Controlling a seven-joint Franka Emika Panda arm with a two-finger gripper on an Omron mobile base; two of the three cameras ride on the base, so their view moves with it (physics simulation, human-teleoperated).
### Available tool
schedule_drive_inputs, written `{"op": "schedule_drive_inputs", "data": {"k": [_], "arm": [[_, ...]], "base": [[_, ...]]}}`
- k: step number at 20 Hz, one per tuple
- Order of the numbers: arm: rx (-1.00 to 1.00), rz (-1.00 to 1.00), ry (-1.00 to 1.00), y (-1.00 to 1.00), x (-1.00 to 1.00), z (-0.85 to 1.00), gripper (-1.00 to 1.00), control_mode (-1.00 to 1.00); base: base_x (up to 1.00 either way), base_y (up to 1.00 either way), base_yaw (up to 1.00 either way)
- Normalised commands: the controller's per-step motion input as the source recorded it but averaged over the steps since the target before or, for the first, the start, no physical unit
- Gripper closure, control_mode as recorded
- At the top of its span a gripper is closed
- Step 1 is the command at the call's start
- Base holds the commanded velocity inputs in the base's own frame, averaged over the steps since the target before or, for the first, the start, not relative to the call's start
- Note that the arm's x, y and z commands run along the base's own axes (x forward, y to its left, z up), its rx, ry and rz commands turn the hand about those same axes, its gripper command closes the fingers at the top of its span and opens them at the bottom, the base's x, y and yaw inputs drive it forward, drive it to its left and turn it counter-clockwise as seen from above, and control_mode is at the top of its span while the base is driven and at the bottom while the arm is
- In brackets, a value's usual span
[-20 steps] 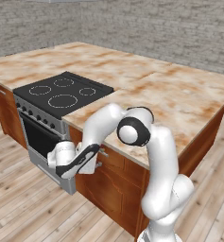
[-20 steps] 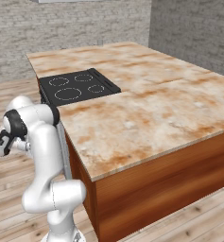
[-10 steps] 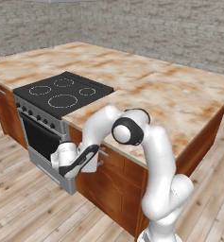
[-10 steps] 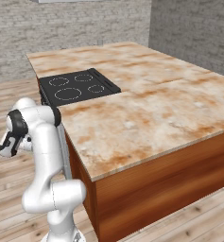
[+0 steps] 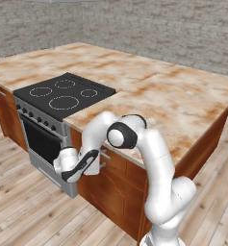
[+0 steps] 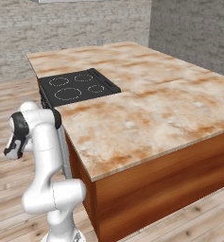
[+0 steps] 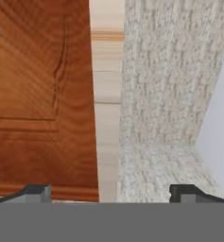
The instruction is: Take a straw from the drawer in front and place it inside the glass cup on the dining counter.
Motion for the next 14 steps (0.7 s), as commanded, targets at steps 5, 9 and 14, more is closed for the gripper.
{"op": "schedule_drive_inputs", "data": {"k": [5, 9, 14], "arm": [[-0.09, 0.00, 0.00, 0.00, 0.30, -0.28, -1.00, -1.00], [-0.07, 0.00, 0.00, 0.00, 0.27, -0.24, -1.00, -1.00], [-0.01, 0.00, 0.00, 0.00, 0.20, -0.11, -1.00, -1.00]], "base": [[0.00, 0.00, 0.00], [0.00, 0.00, 0.00], [0.00, 0.00, 0.00]]}}
